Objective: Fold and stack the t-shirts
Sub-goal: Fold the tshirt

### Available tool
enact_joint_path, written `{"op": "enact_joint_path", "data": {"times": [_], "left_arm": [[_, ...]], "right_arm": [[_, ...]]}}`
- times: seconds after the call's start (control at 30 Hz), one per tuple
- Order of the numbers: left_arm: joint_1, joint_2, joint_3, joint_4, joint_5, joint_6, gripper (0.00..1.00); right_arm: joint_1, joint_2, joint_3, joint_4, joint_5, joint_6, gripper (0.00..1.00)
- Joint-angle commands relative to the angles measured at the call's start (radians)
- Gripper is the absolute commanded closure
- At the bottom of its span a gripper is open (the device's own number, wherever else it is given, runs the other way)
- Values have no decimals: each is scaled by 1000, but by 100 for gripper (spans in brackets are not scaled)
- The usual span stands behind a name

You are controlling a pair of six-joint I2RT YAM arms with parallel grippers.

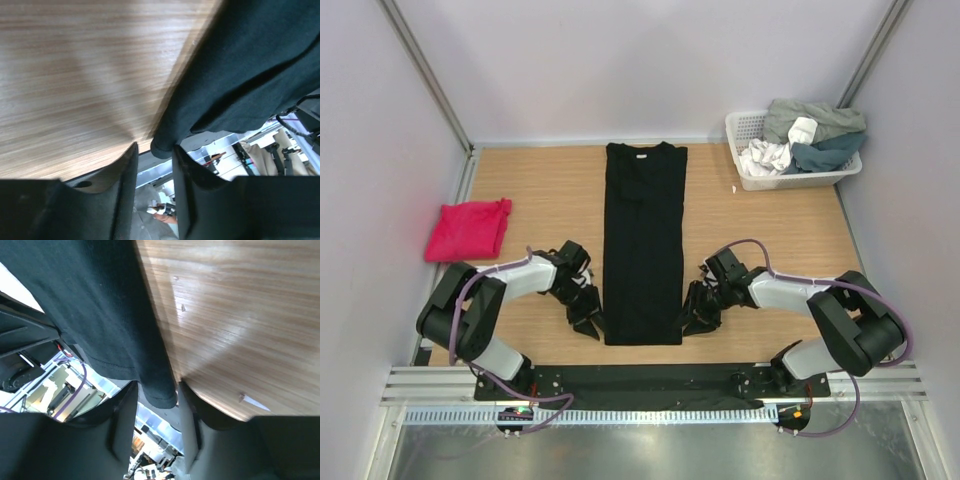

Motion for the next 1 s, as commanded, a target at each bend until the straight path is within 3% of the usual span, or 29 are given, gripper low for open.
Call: {"op": "enact_joint_path", "data": {"times": [0.0, 0.07, 0.17, 0.2, 0.57, 0.97], "left_arm": [[-8, 17, 10, 23, 14, -12, 69], [-11, 25, 13, 26, 14, -12, 71], [-15, 29, 24, 32, 21, -9, 88], [-15, 29, 29, 31, 20, -9, 100], [4, -46, 258, -86, -23, 134, 100], [77, 81, 679, -206, -49, 272, 100]], "right_arm": [[6, 6, -11, 33, 15, -6, 60], [6, 6, -11, 42, 9, -11, 64], [6, 6, -8, 64, -11, -17, 78], [6, 0, 3, 61, -5, -21, 98], [-120, -86, 128, -105, 40, -161, 98], [-220, 76, 578, -188, 51, -265, 99]]}}
